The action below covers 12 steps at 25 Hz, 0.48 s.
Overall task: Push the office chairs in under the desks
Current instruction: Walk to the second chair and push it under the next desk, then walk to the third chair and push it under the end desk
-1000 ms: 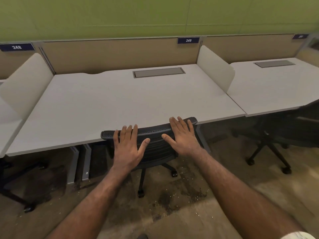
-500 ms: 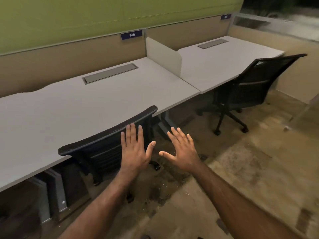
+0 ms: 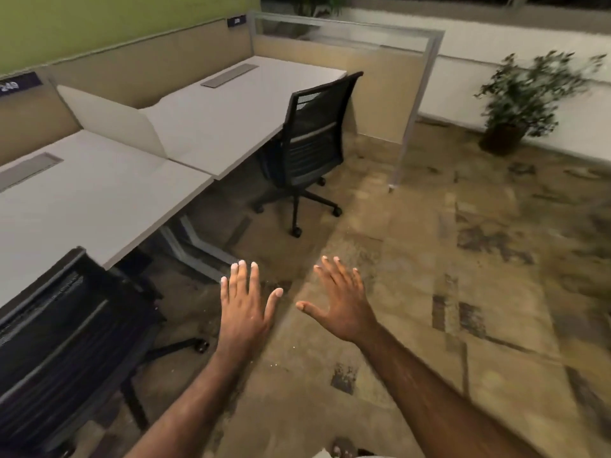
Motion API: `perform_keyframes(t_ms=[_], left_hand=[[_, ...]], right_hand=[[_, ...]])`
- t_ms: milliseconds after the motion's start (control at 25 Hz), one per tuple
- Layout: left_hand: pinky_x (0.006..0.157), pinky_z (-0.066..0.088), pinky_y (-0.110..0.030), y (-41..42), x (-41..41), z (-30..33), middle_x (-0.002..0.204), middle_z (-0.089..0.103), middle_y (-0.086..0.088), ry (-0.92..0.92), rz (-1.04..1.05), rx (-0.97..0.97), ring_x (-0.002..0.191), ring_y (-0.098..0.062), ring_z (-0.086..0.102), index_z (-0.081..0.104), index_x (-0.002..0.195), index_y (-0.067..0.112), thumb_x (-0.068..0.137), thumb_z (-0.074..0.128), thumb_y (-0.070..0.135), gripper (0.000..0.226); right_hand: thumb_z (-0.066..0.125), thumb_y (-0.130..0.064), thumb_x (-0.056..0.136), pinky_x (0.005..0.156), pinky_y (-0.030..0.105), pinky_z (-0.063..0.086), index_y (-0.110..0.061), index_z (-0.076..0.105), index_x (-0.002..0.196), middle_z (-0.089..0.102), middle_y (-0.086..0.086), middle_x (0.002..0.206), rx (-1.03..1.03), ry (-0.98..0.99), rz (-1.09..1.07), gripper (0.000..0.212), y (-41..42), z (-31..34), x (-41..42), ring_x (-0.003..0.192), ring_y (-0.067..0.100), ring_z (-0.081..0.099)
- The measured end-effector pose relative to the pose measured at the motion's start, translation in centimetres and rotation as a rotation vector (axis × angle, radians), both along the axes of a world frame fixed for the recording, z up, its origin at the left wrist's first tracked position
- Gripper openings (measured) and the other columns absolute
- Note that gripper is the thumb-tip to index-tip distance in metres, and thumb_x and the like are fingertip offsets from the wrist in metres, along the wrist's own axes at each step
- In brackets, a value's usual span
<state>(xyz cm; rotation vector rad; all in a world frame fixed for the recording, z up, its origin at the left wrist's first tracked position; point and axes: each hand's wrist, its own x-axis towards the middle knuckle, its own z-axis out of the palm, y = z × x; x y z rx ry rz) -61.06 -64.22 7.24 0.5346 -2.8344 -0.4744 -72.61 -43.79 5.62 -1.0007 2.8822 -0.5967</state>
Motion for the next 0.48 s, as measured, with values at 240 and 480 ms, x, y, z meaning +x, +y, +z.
perform_keyframes(t_ms=[240, 480], left_hand=[[0.134, -0.008, -0.045, 10.7, -9.4, -1.2, 0.178, 0.005, -0.014, 0.002, -0.174, 0.041, 0.165, -0.024, -0.009, 0.015, 0.169, 0.009, 0.102, 0.013, 0.072, 0.092], [0.132, -0.013, -0.041, 18.5, -16.7, -2.8, 0.179, -0.006, -0.007, -0.055, -0.329, 0.084, 0.163, -0.017, -0.021, 0.005, 0.17, 0.014, 0.102, 0.008, 0.077, 0.093]], right_hand=[[0.015, -0.103, 0.083, 0.134, 0.055, -0.005, -0.028, 0.03, 0.171, 0.008, -0.006, 0.183, 0.051, -0.008, -0.223, 0.116, 14.8, -0.8, -6.0, 0.168, 0.015, -0.006], [0.023, -0.104, 0.086, 0.134, 0.053, -0.007, -0.029, 0.032, 0.17, 0.008, -0.009, 0.182, 0.024, -0.059, -0.367, 0.113, 22.1, -2.4, -9.4, 0.167, 0.011, -0.009]])
